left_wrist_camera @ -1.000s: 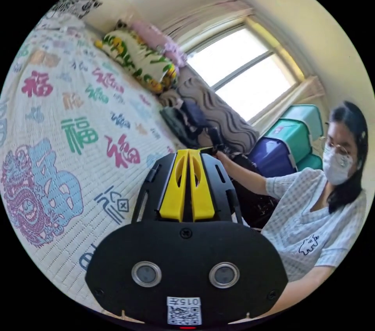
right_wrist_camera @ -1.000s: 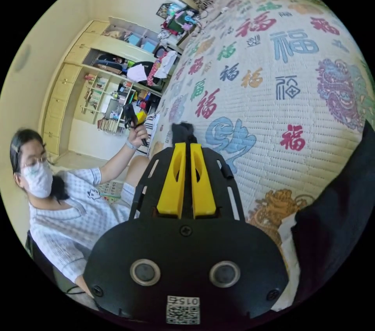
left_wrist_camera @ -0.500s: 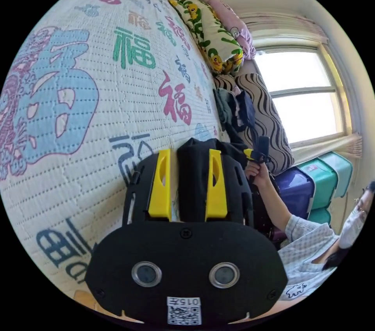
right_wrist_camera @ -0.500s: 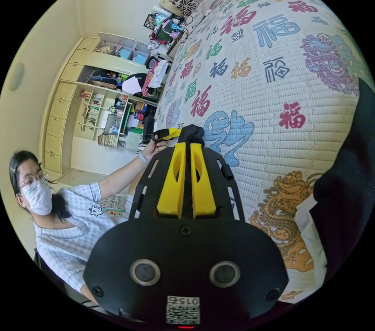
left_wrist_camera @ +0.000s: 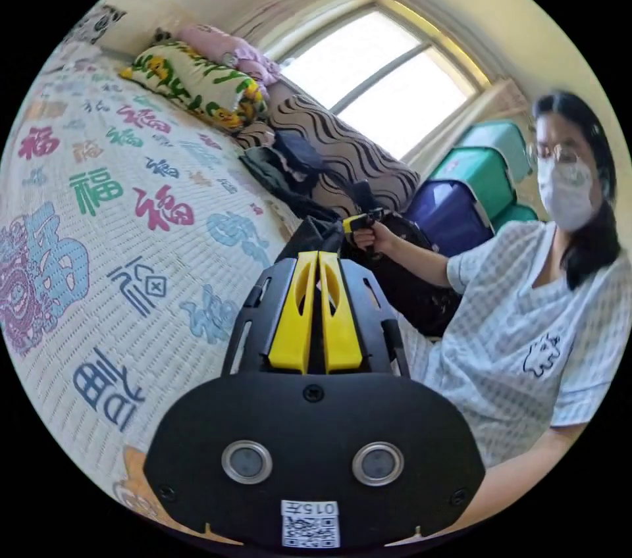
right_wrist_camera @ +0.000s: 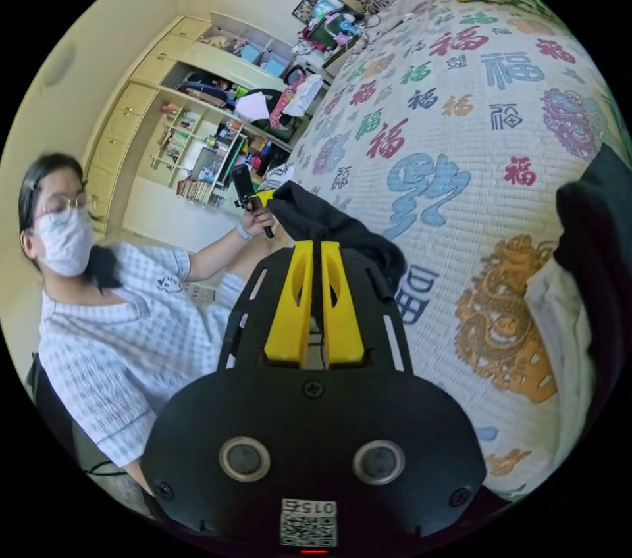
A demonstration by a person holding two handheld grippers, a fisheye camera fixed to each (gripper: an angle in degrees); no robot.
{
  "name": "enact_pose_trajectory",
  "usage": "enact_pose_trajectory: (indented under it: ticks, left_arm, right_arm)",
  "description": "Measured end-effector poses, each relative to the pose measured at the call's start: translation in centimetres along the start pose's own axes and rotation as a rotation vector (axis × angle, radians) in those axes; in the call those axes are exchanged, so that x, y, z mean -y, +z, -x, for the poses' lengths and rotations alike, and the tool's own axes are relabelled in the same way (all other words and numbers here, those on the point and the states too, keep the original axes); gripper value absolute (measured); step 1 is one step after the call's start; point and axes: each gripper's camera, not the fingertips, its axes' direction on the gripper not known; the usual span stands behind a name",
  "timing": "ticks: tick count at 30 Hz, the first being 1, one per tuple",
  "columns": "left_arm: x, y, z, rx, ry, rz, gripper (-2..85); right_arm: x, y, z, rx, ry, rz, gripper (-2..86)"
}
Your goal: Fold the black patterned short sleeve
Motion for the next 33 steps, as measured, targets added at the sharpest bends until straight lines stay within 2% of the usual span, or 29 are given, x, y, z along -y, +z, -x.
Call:
enact_pose_trajectory:
  ticks: [4, 8, 10, 13, 17, 22, 25, 29, 33]
  left_arm:
    - [-6.2, 3.0, -5.1, 0.011, 0.089, 0.13, -0.9]
    - [-12.2, 7.1, -5.3, 0.041, -0.024, 0.219, -0.8]
    - [-14.2, 8.8, -4.7, 0.076, -0.084, 0.256, -0.6]
    - [-15.3, 11.5, -4.0, 0.15, -0.179, 0.33, 0.8]
    - [-15.6, 15.4, -5.0, 0.287, -0.225, 0.345, 9.4]
    - [-17.1, 19.1, -5.2, 0.383, -0.287, 0.287, 10.4]
    - [-18.3, 21.5, -4.5, 0.446, -0.294, 0.328, 9.0]
    - [-19.8, 23.7, -3.0, 0.502, -0.313, 0.361, 7.0]
    - [-20.4, 25.6, -2.6, 0.57, -0.282, 0.421, 4.9]
  right_arm:
    - [-6.4, 4.7, 1.3, -0.087, 0.006, 0.151, 0.8]
    - [-10.6, 11.0, 0.1, -0.221, 0.059, 0.332, 1.2]
    - [-11.5, 12.9, -0.5, -0.257, 0.083, 0.361, 1.5]
    - [-12.2, 14.3, -0.4, -0.301, 0.085, 0.354, 2.5]
    - [-13.2, 14.1, -0.5, -0.285, 0.12, 0.313, 5.0]
    - [-14.8, 13.2, -0.5, -0.311, 0.188, 0.119, 7.2]
    - [-14.9, 14.4, -1.1, -0.262, 0.226, 0.03, 7.8]
    - [-14.3, 18.7, -3.5, -0.29, 0.323, 0.109, 6.8]
    - [-13.8, 21.1, -4.3, -0.322, 0.361, 0.226, 1.0]
